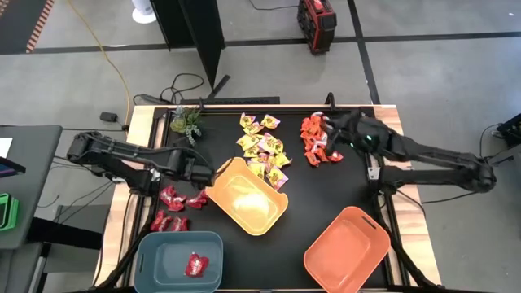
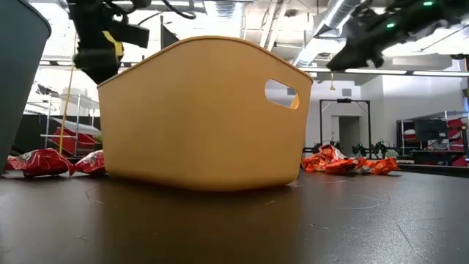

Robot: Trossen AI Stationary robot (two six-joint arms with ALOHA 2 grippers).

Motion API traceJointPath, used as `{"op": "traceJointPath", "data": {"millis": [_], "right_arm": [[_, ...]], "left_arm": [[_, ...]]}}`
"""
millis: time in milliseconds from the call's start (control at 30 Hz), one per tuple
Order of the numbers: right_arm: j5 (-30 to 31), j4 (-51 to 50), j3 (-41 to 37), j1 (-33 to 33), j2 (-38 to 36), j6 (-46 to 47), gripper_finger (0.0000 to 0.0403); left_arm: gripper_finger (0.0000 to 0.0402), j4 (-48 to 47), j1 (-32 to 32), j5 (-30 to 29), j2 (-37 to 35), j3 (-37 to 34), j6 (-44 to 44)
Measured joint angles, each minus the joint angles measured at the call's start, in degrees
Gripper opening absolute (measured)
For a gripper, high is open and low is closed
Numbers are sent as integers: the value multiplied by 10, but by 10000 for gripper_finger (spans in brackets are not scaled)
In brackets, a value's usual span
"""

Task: Sort candy
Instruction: Put the red candy into the blue bin

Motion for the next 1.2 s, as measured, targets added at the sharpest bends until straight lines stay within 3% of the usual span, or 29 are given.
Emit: {"op": "traceJointPath", "data": {"millis": [67,133,233,400,500,667,900,967,1100,1200], "right_arm": [[2,-13,28,-18,39,-29,117],[2,-46,60,-26,74,-45,113],[-6,-106,105,-33,119,-64,109],[-9,-125,147,-36,171,-107,120],[-10,-124,167,-36,193,-142,149],[-12,-125,187,-36,214,-190,231],[-12,-110,188,-39,216,-214,318],[-12,-109,188,-39,216,-214,327],[-12,-99,188,-39,216,-215,328],[-12,-100,188,-40,216,-216,325]], "left_arm": [[203,-28,7,-28,0,0,-22],[191,-56,19,-9,0,-3,-64],[175,-54,46,102,-1,-27,-56],[172,35,65,273,-7,-97,22],[185,52,77,322,-9,-134,43],[224,111,101,388,-39,-179,52],[262,240,126,407,-112,-241,32],[263,250,133,405,-124,-249,15],[262,290,135,338,-135,-271,-66],[261,339,130,337,-135,-275,-92]]}}
